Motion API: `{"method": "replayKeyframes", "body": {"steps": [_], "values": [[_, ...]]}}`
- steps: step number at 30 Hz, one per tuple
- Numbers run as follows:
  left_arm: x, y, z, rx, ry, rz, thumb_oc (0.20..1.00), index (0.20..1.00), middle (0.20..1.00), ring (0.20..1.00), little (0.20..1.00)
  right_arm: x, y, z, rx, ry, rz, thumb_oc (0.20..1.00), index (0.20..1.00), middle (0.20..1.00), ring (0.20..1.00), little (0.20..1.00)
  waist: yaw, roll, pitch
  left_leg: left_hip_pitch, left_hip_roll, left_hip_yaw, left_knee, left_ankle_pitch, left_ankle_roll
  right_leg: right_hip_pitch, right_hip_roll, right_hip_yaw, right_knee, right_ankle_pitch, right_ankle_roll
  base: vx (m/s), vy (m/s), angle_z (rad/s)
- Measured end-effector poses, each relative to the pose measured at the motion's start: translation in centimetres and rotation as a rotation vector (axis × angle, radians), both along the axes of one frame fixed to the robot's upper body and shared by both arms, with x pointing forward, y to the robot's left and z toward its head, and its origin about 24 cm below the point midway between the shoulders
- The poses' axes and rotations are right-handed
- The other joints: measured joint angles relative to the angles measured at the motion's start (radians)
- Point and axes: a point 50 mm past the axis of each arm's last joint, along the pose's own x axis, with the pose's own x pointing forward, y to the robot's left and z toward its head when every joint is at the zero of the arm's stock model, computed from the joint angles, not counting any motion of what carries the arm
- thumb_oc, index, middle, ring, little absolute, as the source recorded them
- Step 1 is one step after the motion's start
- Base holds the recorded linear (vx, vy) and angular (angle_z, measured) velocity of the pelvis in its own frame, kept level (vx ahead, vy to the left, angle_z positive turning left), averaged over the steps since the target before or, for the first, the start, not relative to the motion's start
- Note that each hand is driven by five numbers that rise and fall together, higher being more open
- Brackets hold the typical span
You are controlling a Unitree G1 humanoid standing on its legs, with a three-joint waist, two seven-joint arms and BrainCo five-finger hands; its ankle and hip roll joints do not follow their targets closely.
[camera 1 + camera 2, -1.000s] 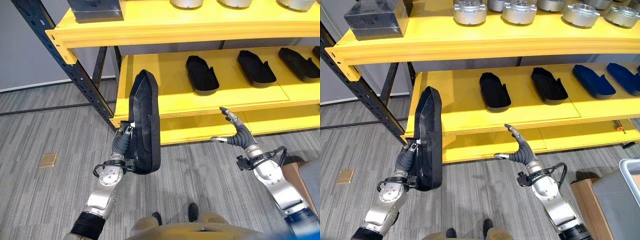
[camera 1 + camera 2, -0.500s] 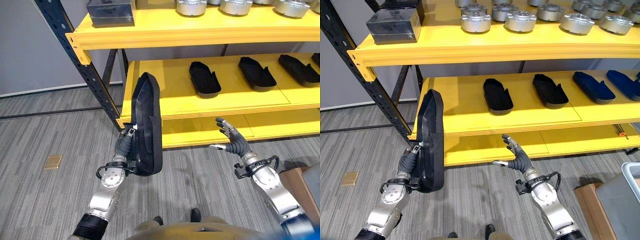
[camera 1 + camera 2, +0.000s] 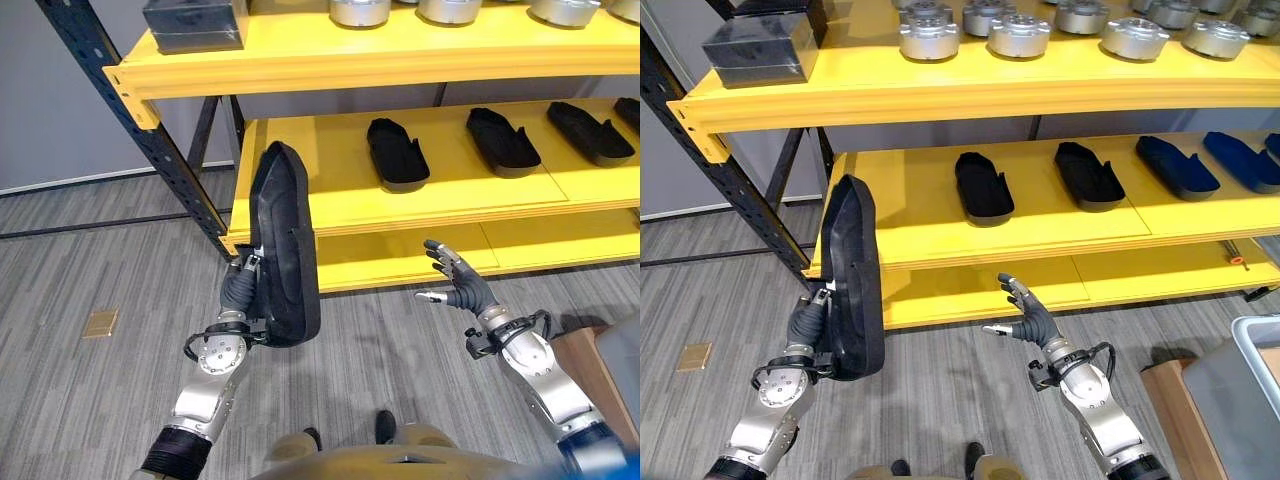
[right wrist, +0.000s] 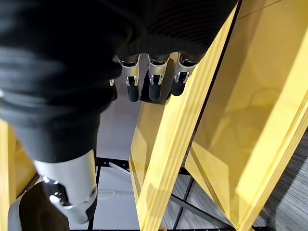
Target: Move parts from the plastic box to the shelf.
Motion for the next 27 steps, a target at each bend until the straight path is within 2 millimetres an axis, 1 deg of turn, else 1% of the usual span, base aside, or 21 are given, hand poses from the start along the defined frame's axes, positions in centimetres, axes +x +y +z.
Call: {"method": "replayKeyframes", "body": {"steps": [1, 2, 3, 4, 5, 6, 7, 8, 10, 11, 12, 13, 14, 15, 16, 18, 20, 22, 24, 27], "values": [[0.0, 0.0, 0.0, 0.0, -0.001, 0.002, 0.2, 0.2, 0.2, 0.2, 0.2, 0.0, 0.0, 0.0, -0.001, 0.003, 0.007, 1.0, 1.0, 1.0, 1.0, 1.0, 0.006, -0.001, 0.002, -0.029, 0.01, 0.0, 0.059, 0.008, -0.013, 0.006, 0.002, -0.011, -0.001, -0.002, -0.004, 0.11, -0.098, 0.23], [0.1, 0.0, 0.1, -0.002, -0.005, 0.0, 0.2, 0.2, 0.2, 0.2, 0.2, -0.1, 0.0, -0.1, 0.0, 0.004, 0.008, 1.0, 1.0, 1.0, 1.0, 1.0, 0.0, 0.002, 0.004, -0.066, 0.026, 0.001, 0.129, 0.013, -0.02, 0.011, 0.007, -0.019, -0.002, -0.005, -0.013, 0.11, -0.041, 0.36], [0.2, -0.1, 0.2, -0.002, -0.009, -0.005, 0.2, 0.2, 0.2, 0.2, 0.2, -0.2, 0.1, -0.2, 0.004, 0.008, 0.015, 1.0, 1.0, 1.0, 1.0, 1.0, -0.003, 0.005, 0.011, -0.123, 0.031, -0.012, 0.236, 0.023, -0.028, 0.026, 0.017, -0.018, -0.002, -0.006, -0.022, 0.14, 0.009, 0.28], [0.0, -0.3, 0.0, -0.008, -0.005, -0.006, 0.2, 0.2, 0.2, 0.2, 0.2, -0.3, 0.3, -0.4, 0.009, 0.017, 0.025, 1.0, 1.0, 1.0, 1.0, 1.0, -0.001, 0.005, 0.022, -0.16, 0.027, -0.039, 0.283, 0.007, -0.043, 0.037, 0.019, -0.016, -0.004, 0.001, -0.031, 0.14, 0.024, 0.07], [-0.1, -0.3, -0.1, -0.012, -0.001, -0.004, 0.2, 0.2, 0.2, 0.2, 0.2, -0.4, 0.4, -0.4, 0.008, 0.022, 0.038, 1.0, 1.0, 1.0, 1.0, 1.0, 0.007, 0.009, 0.022, -0.164, 0.02, -0.054, 0.256, 0.006, -0.045, 0.037, 0.02, -0.01, -0.005, 0.0, -0.032, 0.2, 0.045, -0.14], [0.0, -0.4, -0.2, -0.017, -0.001, -0.004, 0.2, 0.2, 0.2, 0.2, 0.2, -0.4, 0.5, -0.5, 0.004, 0.024, 0.05, 1.0, 1.0, 1.0, 1.0, 1.0, 0.012, 0.018, 0.023, -0.166, 0.017, -0.037, 0.221, 0.007, -0.042, 0.036, 0.021, -0.019, -0.009, -0.003, -0.036, 0.18, 0.082, -0.07], [0.0, -0.5, -0.2, -0.02, 0.001, -0.004, 0.2, 0.2, 0.2, 0.2, 0.2, -0.5, 0.7, -0.6, 0.004, 0.029, 0.057, 1.0, 1.0, 1.0, 1.0, 1.0, 0.006, 0.021, 0.023, -0.166, 0.028, 0.019, 0.179, 0.011, -0.037, 0.042, 0.024, -0.029, -0.011, 0.001, -0.043, 0.19, 0.16, 0.41], [0.4, -0.7, -0.5, -0.021, 0.009, -0.009, 0.2, 0.2, 0.2, 0.2, 0.2, -0.6, 0.7, -0.7, 0.003, 0.034, 0.057, 1.0, 1.0, 1.0, 1.0, 1.0, -0.032, 0.027, 0.024, -0.146, 0.04, 0.087, 0.103, 0.012, -0.037, 0.07, 0.027, -0.07, -0.025, -0.002, -0.04, 0.13, 0.211, 0.52], [0.5, -1.0, -0.7, -0.021, 0.019, -0.021, 0.2, 0.2, 0.2, 0.2, 0.2, -1.0, 0.5, -0.9, 0.001, 0.042, 0.048, 1.0, 1.0, 1.0, 1.0, 1.0, -0.039, 0.028, 0.024, -0.106, 0.054, 0.129, 0.032, 0.012, -0.036, 0.076, 0.029, -0.08, -0.025, -0.005, -0.04, 0.1, 0.227, 0.38], [0.5, -1.4, -0.8, -0.023, 0.022, -0.035, 0.2, 0.2, 0.2, 0.2, 0.2, -1.4, 0.4, -1.3, 0.002, 0.057, 0.039, 1.0, 1.0, 1.0, 1.0, 1.0, -0.064, 0.033, 0.022, -0.058, 0.049, 0.165, -0.088, 0.015, -0.033, 0.08, 0.031, -0.102, -0.035, -0.003, -0.036, 0.07, 0.188, 0.31], [0.6, -1.6, -0.9, -0.023, 0.025, -0.044, 0.2, 0.2, 0.2, 0.2, 0.2, -1.6, 0.3, -1.4, 0.002, 0.063, 0.033, 1.0, 1.0, 1.0, 1.0, 1.0, -0.07, 0.036, 0.023, -0.014, 0.035, 0.162, -0.179, 0.026, -0.019, 0.078, 0.032, -0.106, -0.037, -0.003, -0.035, 0.05, 0.141, 0.27], [0.6, -1.7, -1.0, -0.022, 0.028, -0.047, 0.2, 0.2, 0.2, 0.2, 0.2, -1.7, 0.3, -1.5, 0.005, 0.066, 0.03, 1.0, 1.0, 1.0, 1.0, 1.0, -0.069, 0.037, 0.023, 0.029, 0.024, 0.158, -0.232, 0.042, -0.014, 0.077, 0.035, -0.104, -0.037, -0.005, -0.032, 0.01, 0.071, 0.07], [0.5, -1.9, -1.0, -0.022, 0.031, -0.056, 0.2, 0.2, 0.2, 0.2, 0.2, -1.9, 0.2, -1.5, 0.013, 0.07, 0.023, 1.0, 1.0, 1.0, 1.0, 1.0, -0.068, 0.045, 0.021, 0.065, 0.014, 0.142, -0.269, 0.072, -0.007, 0.078, 0.042, -0.106, -0.036, -0.011, -0.021, -0.08, 0.074, 0.15], [0.8, -2.1, -0.8, -0.009, 0.021, -0.07, 0.2, 0.2, 0.2, 0.2, 0.2, -2.2, 0.2, -1.6, 0.045, 0.083, 0.016, 1.0, 1.0, 1.0, 1.0, 1.0, -0.062, 0.037, 0.027, 0.068, 0.002, 0.13, -0.294, 0.077, -0.001, 0.066, 0.029, -0.117, -0.032, -0.018, -0.004, -0.08, 0.061, 0.15], [0.7, -2.1, -0.8, -0.005, 0.022, -0.071, 0.2, 0.2, 0.2, 0.2, 0.2, -2.2, 0.3, -1.7, 0.063, 0.089, 0.023, 1.0, 1.0, 1.0, 1.0, 1.0, -0.056, 0.036, 0.028, 0.067, -0.008, 0.13, -0.298, 0.077, 0.001, 0.062, 0.018, -0.116, -0.03, -0.019, 0.006, -0.09, 0.066, 0.22], [0.7, -2.1, -0.9, -0.004, 0.023, -0.071, 0.2, 0.2, 0.2, 0.2, 0.2, -2.3, 0.6, -1.6, 0.101, 0.092, 0.041, 1.0, 1.0, 1.0, 1.0, 1.0, -0.056, 0.044, 0.032, 0.066, -0.03, 0.117, -0.302, 0.072, 0.012, 0.068, -0.002, -0.122, -0.037, -0.022, 0.03, -0.01, 0.045, 0.21], [0.7, -2.0, -0.9, -0.002, 0.023, -0.07, 0.2, 0.2, 0.2, 0.2, 0.2, -2.2, 0.7, -1.5, 0.132, 0.091, 0.035, 1.0, 1.0, 1.0, 1.0, 1.0, -0.046, 0.051, 0.03, 0.07, -0.042, 0.108, -0.317, 0.072, 0.013, 0.072, -0.01, -0.124, -0.051, -0.017, 0.043, 0.0, 0.039, 0.12], [0.6, -2.0, -0.9, -0.002, 0.027, -0.072, 0.2, 0.2, 0.2, 0.2, 0.2, -2.1, 1.2, -1.5, 0.233, 0.101, 0.012, 1.0, 1.0, 1.0, 1.0, 1.0, -0.035, 0.053, 0.029, 0.07, -0.046, 0.107, -0.322, 0.072, 0.013, 0.079, -0.011, -0.122, -0.071, -0.003, 0.05, 0.0, 0.034, -0.02], [0.4, -2.0, -1.1, -0.003, 0.035, -0.072, 0.2, 0.2, 0.2, 0.2, 0.2, -2.2, 1.2, -1.6, 0.303, 0.11, -0.015, 1.0, 1.0, 1.0, 1.0, 1.0, -0.035, 0.056, 0.026, 0.072, -0.046, 0.107, -0.323, 0.073, 0.014, 0.085, -0.009, -0.122, -0.08, 0.004, 0.051, 0.0, 0.015, -0.01], [0.2, -2.0, -1.3, -0.006, 0.044, -0.085, 0.2, 0.2, 0.2, 0.2, 0.2, -2.3, 0.6, -1.6, 0.318, 0.112, -0.04, 1.0, 1.0, 1.0, 1.0, 1.0, -0.038, 0.071, 0.015, 0.077, -0.045, 0.108, -0.332, 0.075, 0.017, 0.089, -0.005, -0.12, -0.089, 0.009, 0.052, 0.0, 0.0, 0.0]]}}
